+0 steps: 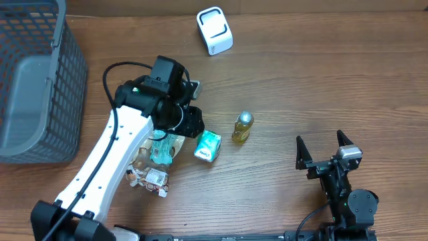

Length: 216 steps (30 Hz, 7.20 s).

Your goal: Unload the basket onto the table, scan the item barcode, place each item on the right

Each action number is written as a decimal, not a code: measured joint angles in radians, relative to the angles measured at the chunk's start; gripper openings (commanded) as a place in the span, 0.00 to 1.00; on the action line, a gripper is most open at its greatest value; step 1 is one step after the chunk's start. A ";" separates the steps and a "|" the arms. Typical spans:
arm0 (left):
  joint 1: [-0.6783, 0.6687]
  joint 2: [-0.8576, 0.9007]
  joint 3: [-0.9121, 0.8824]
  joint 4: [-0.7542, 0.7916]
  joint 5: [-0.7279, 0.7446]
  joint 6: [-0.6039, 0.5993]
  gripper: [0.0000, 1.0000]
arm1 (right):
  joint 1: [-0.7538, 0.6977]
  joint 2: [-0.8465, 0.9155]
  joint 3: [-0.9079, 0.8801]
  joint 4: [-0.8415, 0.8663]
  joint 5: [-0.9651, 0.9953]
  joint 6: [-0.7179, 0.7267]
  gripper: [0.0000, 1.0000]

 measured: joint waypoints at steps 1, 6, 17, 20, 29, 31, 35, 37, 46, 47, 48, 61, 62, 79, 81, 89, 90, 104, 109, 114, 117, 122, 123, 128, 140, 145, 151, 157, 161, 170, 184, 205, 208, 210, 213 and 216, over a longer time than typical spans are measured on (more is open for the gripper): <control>0.000 0.010 0.000 -0.009 0.003 0.000 0.42 | 0.000 0.000 0.000 0.000 0.000 0.000 1.00; 0.000 0.092 -0.001 -0.045 0.014 0.000 0.41 | 0.000 0.000 0.000 0.000 0.000 0.000 1.00; 0.000 0.232 -0.002 -0.088 0.116 0.092 0.46 | 0.000 0.000 0.000 0.000 0.000 0.000 1.00; 0.000 0.234 -0.002 -0.100 0.121 0.101 0.47 | 0.000 0.000 0.000 0.000 0.000 0.000 1.00; 0.000 0.234 -0.002 -0.101 0.122 0.127 0.45 | 0.000 0.000 0.000 0.000 0.000 0.000 1.00; 0.000 0.234 -0.002 -0.101 0.122 0.127 0.45 | 0.000 0.000 0.000 0.000 0.000 0.000 1.00; 0.000 0.234 -0.002 -0.101 0.117 0.127 0.42 | 0.000 0.000 0.000 0.000 0.000 0.000 1.00; 0.000 0.234 -0.002 -0.101 0.117 0.127 0.42 | 0.000 0.000 0.000 0.000 0.000 0.000 1.00; 0.000 0.234 -0.042 -0.083 0.122 0.127 0.36 | 0.000 0.000 0.000 0.000 0.000 0.000 1.00; 0.000 0.234 -0.043 -0.083 0.126 0.127 0.34 | 0.000 0.000 0.000 0.000 -0.001 0.000 1.00; 0.000 0.234 -0.043 -0.082 0.127 0.127 0.33 | 0.000 0.000 0.000 0.000 0.000 0.000 1.00; 0.000 0.233 -0.043 -0.080 0.161 0.118 0.04 | 0.000 0.000 0.000 0.000 0.000 0.000 1.00; 0.000 0.233 -0.043 -0.080 0.162 0.114 0.04 | 0.000 0.000 0.000 0.000 0.000 0.000 1.00; 0.000 0.234 -0.033 -0.091 0.197 0.096 0.04 | 0.000 0.000 0.000 0.000 0.000 0.000 1.00; 0.000 0.237 -0.006 -0.115 0.197 0.097 0.04 | 0.000 0.000 0.000 -0.001 0.000 0.000 1.00; 0.000 0.240 0.200 -0.238 0.198 0.127 0.04 | 0.000 0.000 0.000 -0.001 0.000 0.000 1.00; 0.000 0.240 0.227 -0.251 0.186 0.130 0.04 | 0.000 0.000 0.000 0.000 0.000 0.000 1.00; -0.011 0.240 0.356 -0.224 -0.458 -0.172 0.04 | 0.000 0.000 0.000 0.000 0.000 0.000 1.00; -0.071 0.240 0.262 -0.122 -0.654 -0.253 0.04 | 0.000 0.000 0.000 0.000 0.000 0.000 1.00; -0.142 0.241 0.122 0.002 -0.774 -0.318 0.04 | 0.000 0.000 0.000 0.000 0.000 0.000 1.00; -0.178 0.241 0.048 0.086 -0.823 -0.333 0.04 | 0.000 0.000 0.000 0.000 0.000 0.000 1.00; -0.229 0.242 -0.032 0.192 -0.874 -0.348 0.04 | 0.000 0.000 0.000 0.000 0.000 0.000 1.00; -0.240 0.242 -0.045 0.200 -0.880 -0.348 0.04 | 0.000 0.000 0.000 0.000 -0.001 0.000 1.00; -0.283 0.246 -0.098 0.249 -0.898 -0.346 0.04 | 0.000 0.000 0.000 0.000 0.000 0.000 1.00; -0.304 0.311 -0.116 0.211 -0.831 -0.291 0.04 | 0.000 0.000 0.000 0.000 0.000 0.000 1.00; -0.331 0.310 -0.102 0.151 -0.805 -0.270 0.04 | 0.000 0.000 0.000 0.000 0.000 0.000 1.00; -0.344 0.310 -0.051 0.138 -0.768 -0.262 0.04 | 0.000 0.000 0.000 0.000 0.000 0.000 1.00; -0.346 0.310 -0.016 0.138 -0.695 -0.236 0.04 | 0.000 0.000 0.000 0.000 0.000 0.000 1.00; -0.347 0.310 -0.014 0.138 -0.656 -0.219 0.04 | 0.000 0.000 0.000 0.000 0.000 0.000 1.00; -0.347 0.310 -0.014 0.134 -0.593 -0.215 0.04 | 0.000 0.000 0.000 0.000 0.000 0.000 1.00; -0.347 0.310 -0.014 0.091 -0.441 -0.155 0.04 | 0.000 0.000 0.000 0.000 -0.001 0.000 1.00; -0.347 0.310 -0.014 0.075 -0.737 -0.236 0.04 | 0.000 0.000 0.000 -0.001 0.000 0.000 1.00; -0.347 0.311 -0.014 0.085 -0.783 -0.272 0.04 | 0.000 0.000 0.000 0.000 0.000 0.000 1.00; -0.347 0.311 -0.014 0.086 -0.805 -0.289 0.04 | 0.000 0.000 0.000 0.000 0.000 0.000 1.00; -0.347 0.318 -0.014 0.086 -0.827 -0.306 0.04 | 0.000 0.000 0.000 0.000 0.000 0.000 1.00; -0.347 0.351 -0.014 0.085 -0.837 -0.317 0.04 | 0.000 0.000 0.000 0.000 0.000 0.000 1.00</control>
